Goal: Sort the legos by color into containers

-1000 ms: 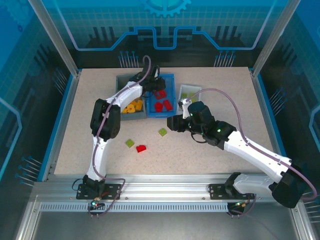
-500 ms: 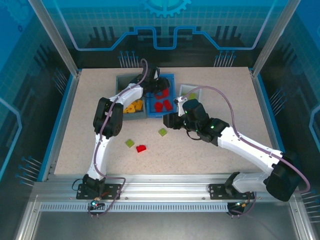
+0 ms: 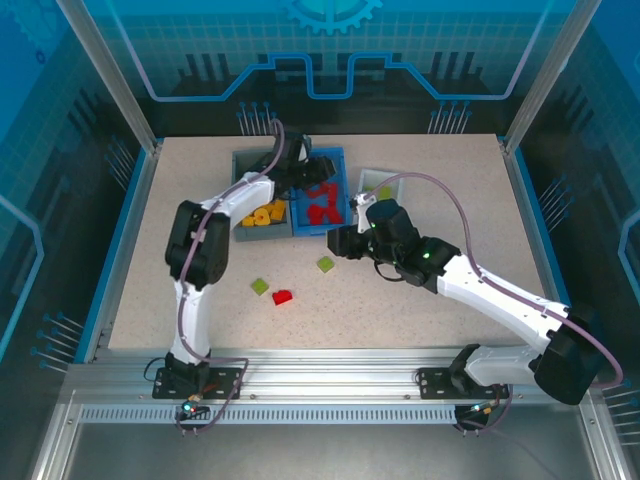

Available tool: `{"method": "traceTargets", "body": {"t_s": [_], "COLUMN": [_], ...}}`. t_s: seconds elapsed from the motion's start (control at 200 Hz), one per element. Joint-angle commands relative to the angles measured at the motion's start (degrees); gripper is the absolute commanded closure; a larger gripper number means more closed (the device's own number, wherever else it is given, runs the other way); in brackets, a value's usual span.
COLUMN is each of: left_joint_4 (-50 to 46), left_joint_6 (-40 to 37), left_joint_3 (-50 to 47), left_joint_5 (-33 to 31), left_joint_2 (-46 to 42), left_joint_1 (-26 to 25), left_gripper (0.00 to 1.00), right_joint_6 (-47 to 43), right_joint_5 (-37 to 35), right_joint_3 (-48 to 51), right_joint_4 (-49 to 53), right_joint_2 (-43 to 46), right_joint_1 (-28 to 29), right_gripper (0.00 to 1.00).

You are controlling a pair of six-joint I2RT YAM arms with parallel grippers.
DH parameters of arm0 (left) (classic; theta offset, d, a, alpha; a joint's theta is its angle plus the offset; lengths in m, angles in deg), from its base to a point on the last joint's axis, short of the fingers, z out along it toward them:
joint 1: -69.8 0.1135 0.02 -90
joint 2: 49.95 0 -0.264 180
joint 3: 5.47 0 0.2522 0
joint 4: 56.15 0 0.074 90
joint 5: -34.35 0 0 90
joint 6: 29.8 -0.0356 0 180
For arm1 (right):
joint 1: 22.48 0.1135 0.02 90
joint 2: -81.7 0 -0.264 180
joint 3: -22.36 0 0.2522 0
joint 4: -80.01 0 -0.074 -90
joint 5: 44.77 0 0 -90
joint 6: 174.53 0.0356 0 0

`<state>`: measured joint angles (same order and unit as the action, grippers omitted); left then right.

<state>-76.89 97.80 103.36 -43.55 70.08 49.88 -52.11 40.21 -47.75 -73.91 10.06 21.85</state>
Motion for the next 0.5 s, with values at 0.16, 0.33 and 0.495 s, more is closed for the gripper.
{"method": "traceTargets", "body": {"t_s": [0.16, 0.33, 0.495], "left_joint_4": [-11.5, -24.7, -40.7], "left_joint_6": [0.5, 1.2, 4.3], "left_joint_3": [-16.3, -29.5, -36.9], "left_joint_5": [-13.7, -20.3, -22.8], "left_joint_2": [-30.6, -52.9, -73.2], "left_joint_1": [0.2, 0.3, 0.2], "left_gripper": [0.5, 0.49, 0.49], "right_joint_6": [-9.9, -10.3, -9.5], "right_joint_5": [-7.3, -8.2, -9.3], "right_joint_3": [-11.0, -26.0, -40.8], "right_joint_4": [11.5, 21.6, 29.5], "right_joint_2": [-12.9, -30.5, -46.0], "right_joint_1": [11.1, 17.7, 21.5], "right_gripper": [0.51, 0.45, 0.41]}}
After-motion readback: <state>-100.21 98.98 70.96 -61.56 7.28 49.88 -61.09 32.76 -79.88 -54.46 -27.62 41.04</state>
